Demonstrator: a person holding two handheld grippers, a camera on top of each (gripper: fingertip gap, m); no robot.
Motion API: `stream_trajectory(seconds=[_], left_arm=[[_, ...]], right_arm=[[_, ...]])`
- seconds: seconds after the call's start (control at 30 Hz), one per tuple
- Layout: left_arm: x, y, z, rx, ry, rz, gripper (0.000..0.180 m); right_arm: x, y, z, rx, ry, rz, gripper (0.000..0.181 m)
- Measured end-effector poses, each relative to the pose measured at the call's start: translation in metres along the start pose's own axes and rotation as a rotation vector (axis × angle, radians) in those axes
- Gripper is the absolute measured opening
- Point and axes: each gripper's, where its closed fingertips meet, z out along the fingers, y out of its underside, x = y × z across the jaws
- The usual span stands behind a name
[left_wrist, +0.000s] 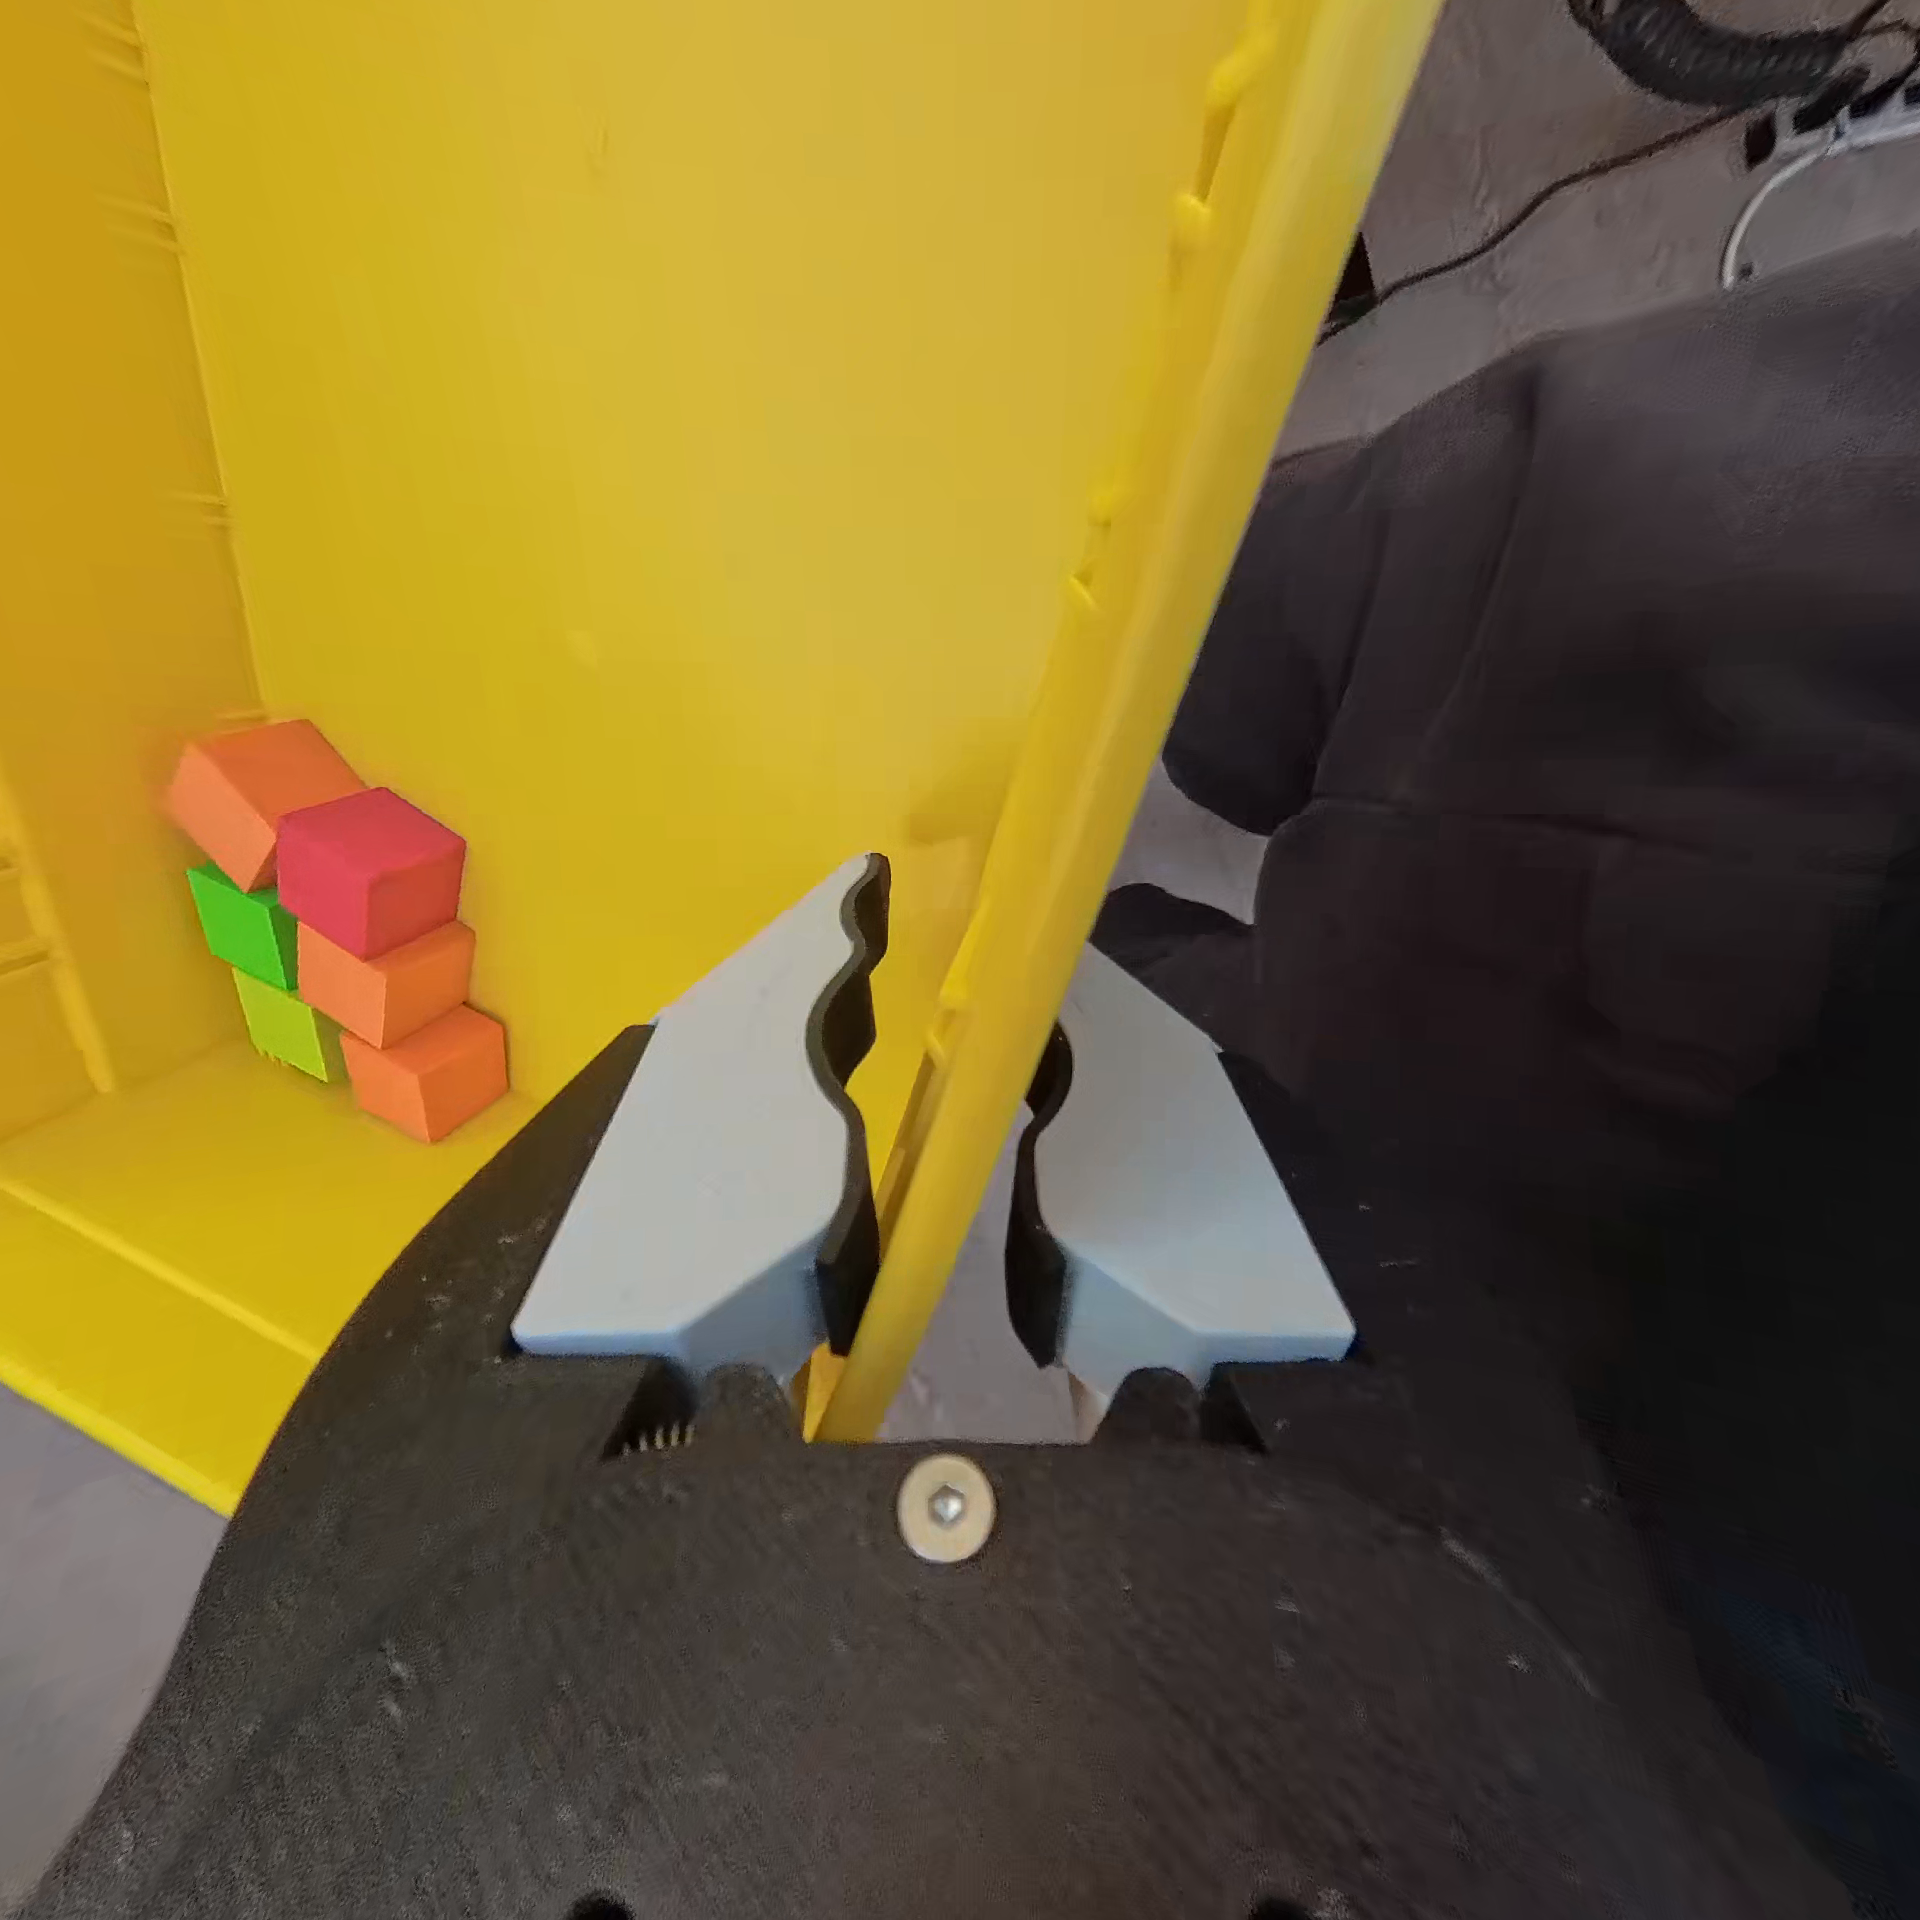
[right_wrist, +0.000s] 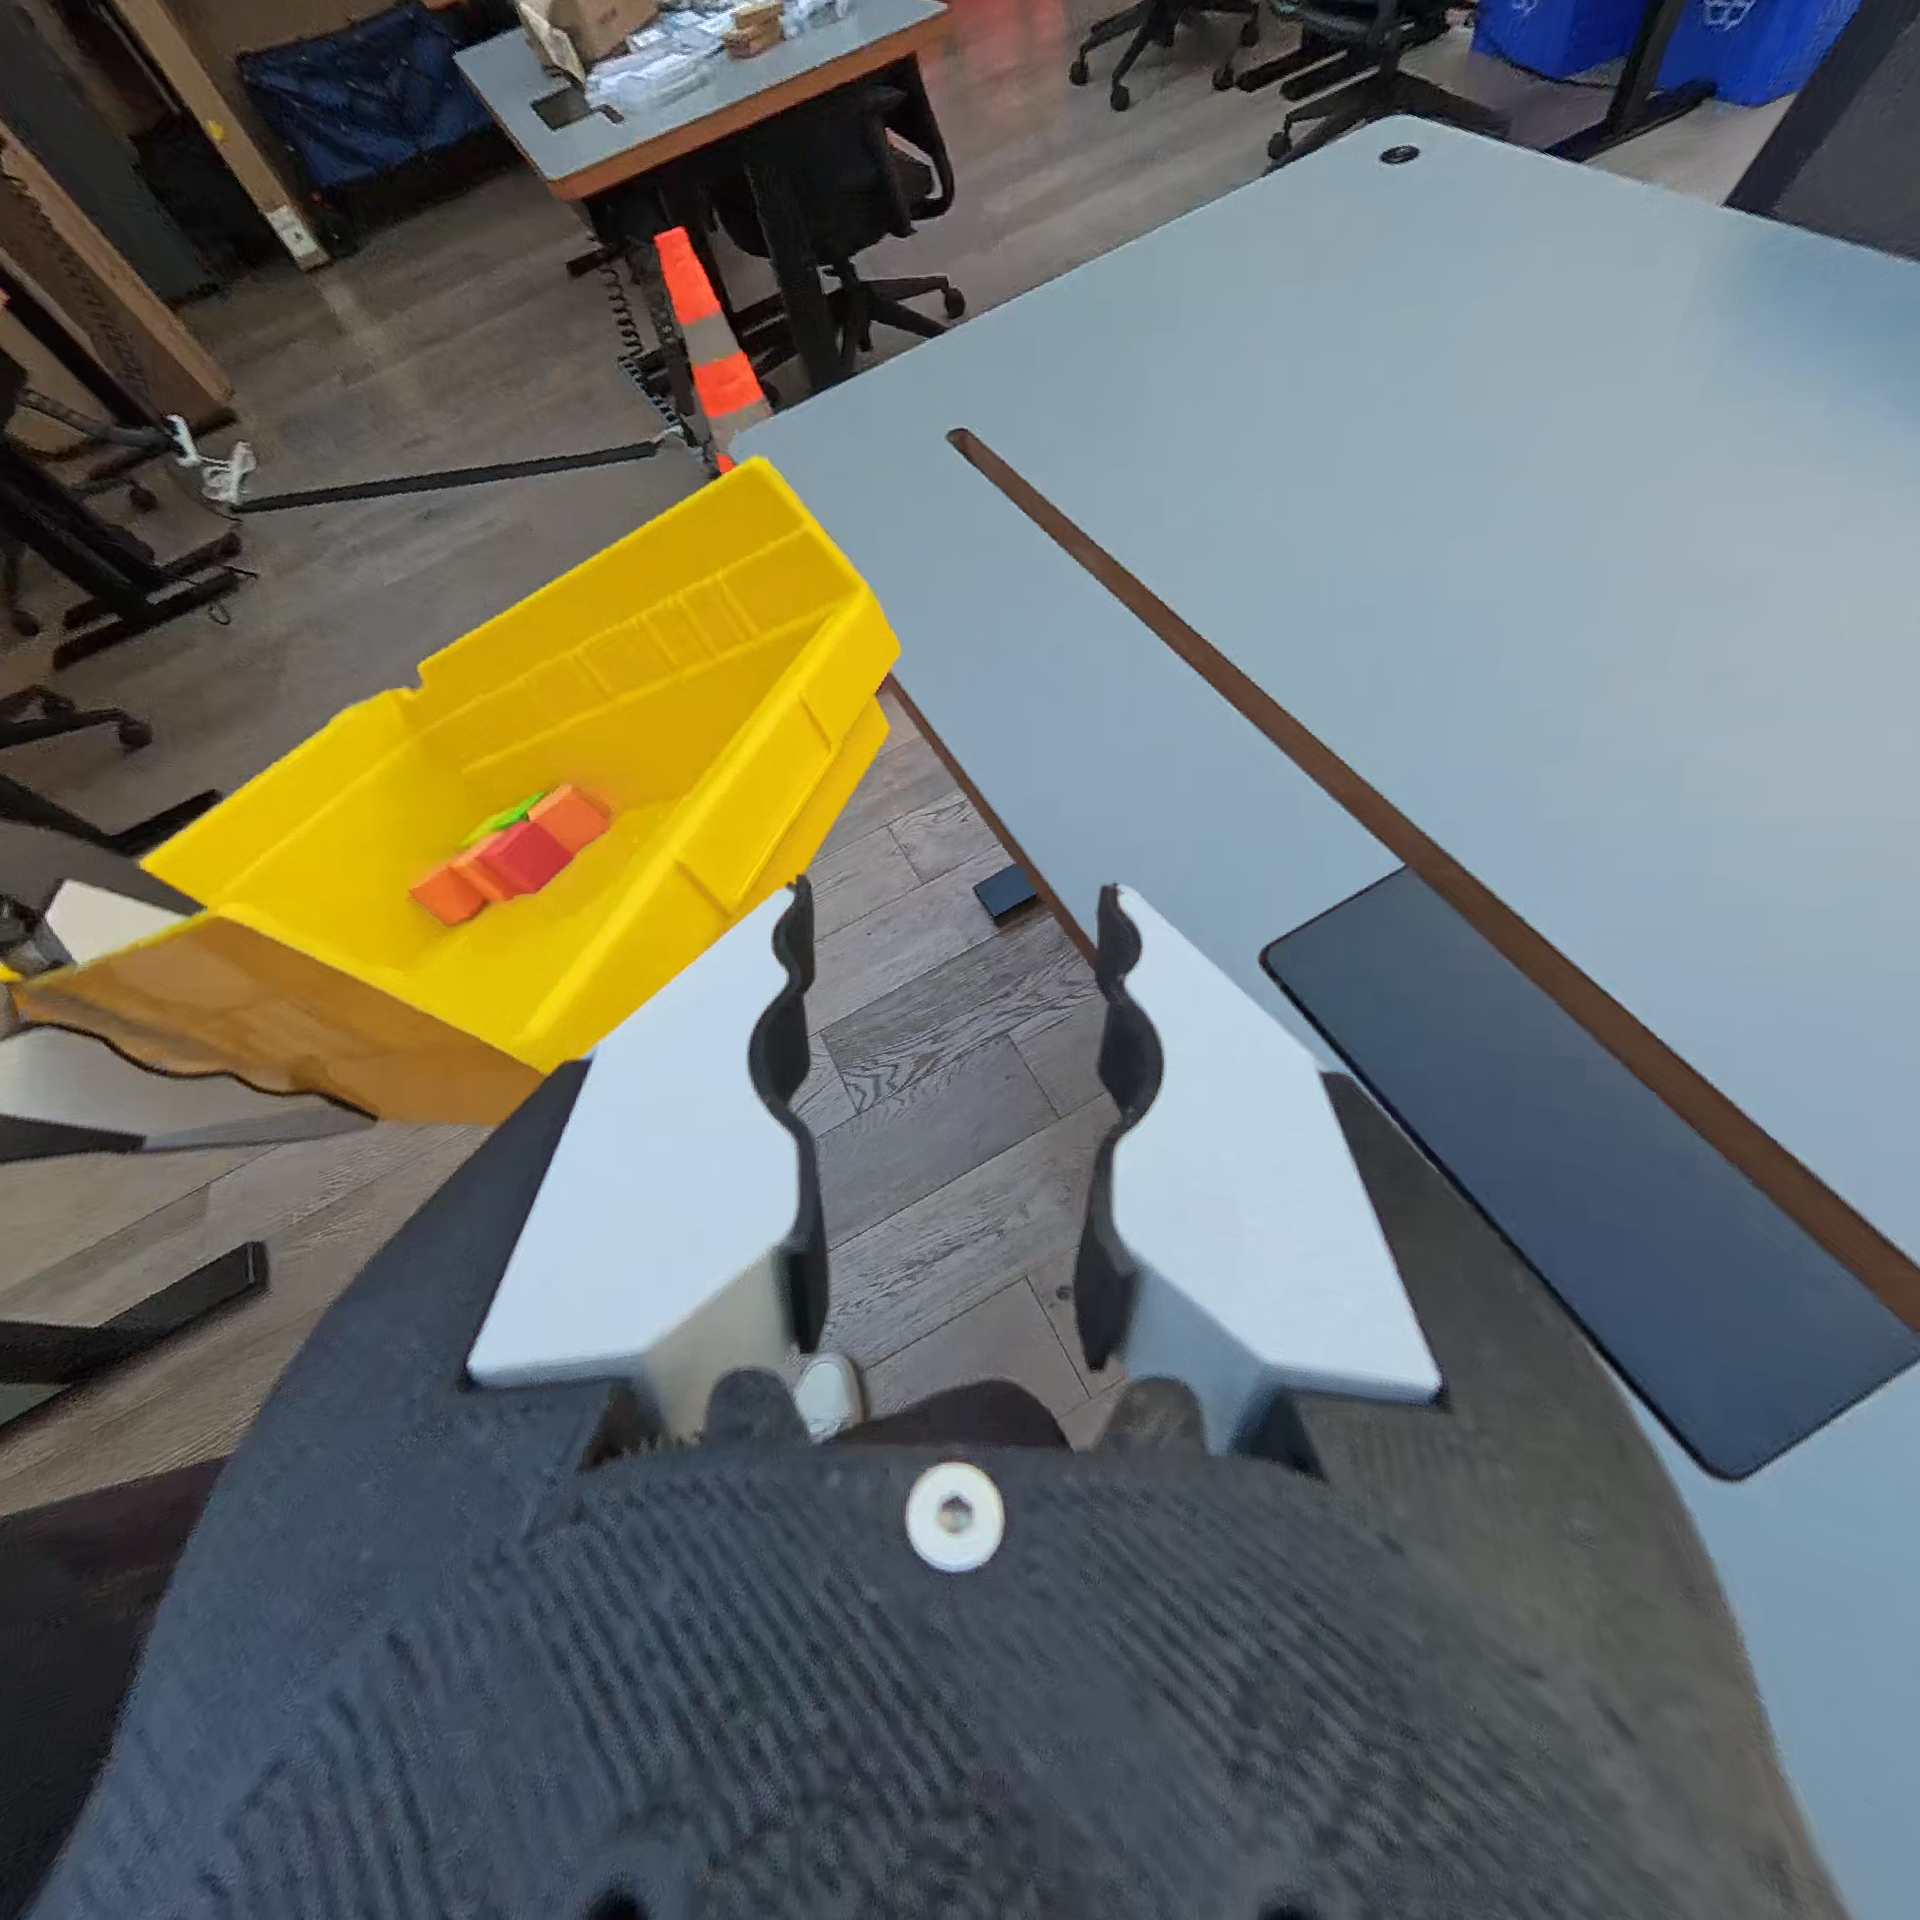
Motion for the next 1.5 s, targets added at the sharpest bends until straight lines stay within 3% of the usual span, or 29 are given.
stream_trajectory(seconds=[0.2, 0.4, 0.43, 0.63, 0.7, 0.77, 0.83, 0.87, 0.9, 1.07, 1.17, 1.23, 1.3, 1.5], left_arm=[[-0.151, -0.061, 0.026, -0.079, 0.006, 0.307, 0.022], [-0.24, -0.118, 0.074, -0.126, 0.146, 0.379, 0.022], [-0.251, -0.124, 0.079, -0.132, 0.165, 0.39, 0.016], [-0.326, -0.139, 0.111, -0.17, 0.225, 0.633, 0.022], [-0.352, -0.143, 0.123, -0.173, 0.261, 0.739, 0.022], [-0.362, -0.146, 0.124, -0.171, 0.389, 0.777, 0.026], [-0.366, -0.153, 0.111, -0.096, 0.447, 0.857, 0.023], [-0.376, -0.147, 0.104, -0.127, 0.46, 0.919, 0.024], [-0.388, -0.14, 0.097, -0.167, 0.473, 0.967, 0.026], [-0.445, -0.125, 0.069, -0.255, 0.562, 1.042, 0.028], [-0.482, -0.136, 0.066, -0.168, 0.481, 1.213, 0.028], [-0.498, -0.146, 0.073, -0.138, 0.459, 1.23, 0.034], [-0.511, -0.152, 0.093, -0.125, 0.459, 1.237, 0.045], [-0.53, -0.161, 0.147, -0.026, 0.499, 1.409, 0.057]], right_arm=[[0.037, -0.023, 0.101, -0.036, 0.044, 0.079, 0.057], [0.107, -0.089, 0.214, 0.071, -0.024, 0.218, 0.066], [0.111, -0.1, 0.235, 0.068, -0.073, 0.238, 0.067], [0.148, -0.116, 0.366, -0.163, -0.09, 0.072, 0.07], [0.159, -0.112, 0.401, -0.24, -0.081, 0.023, 0.056], [0.164, -0.097, 0.427, -0.368, -0.097, 0.032, 0.026], [0.157, -0.081, 0.44, -0.479, -0.144, 0.082, 0.02], [0.144, -0.075, 0.441, -0.52, -0.215, 0.138, 0.004], [0.132, -0.069, 0.439, -0.554, -0.25, 0.2, 0.003], [0.095, -0.089, 0.434, -0.383, -0.116, 0.37, 0.002], [0.088, -0.12, 0.424, -0.218, -0.008, 0.41, 0.002], [0.085, -0.13, 0.419, -0.156, 0.096, 0.416, 0.002], [0.086, -0.126, 0.418, -0.123, 0.209, 0.43, 0.002], [0.084, -0.092, 0.412, -0.048, 0.456, 0.549, 0.002]])
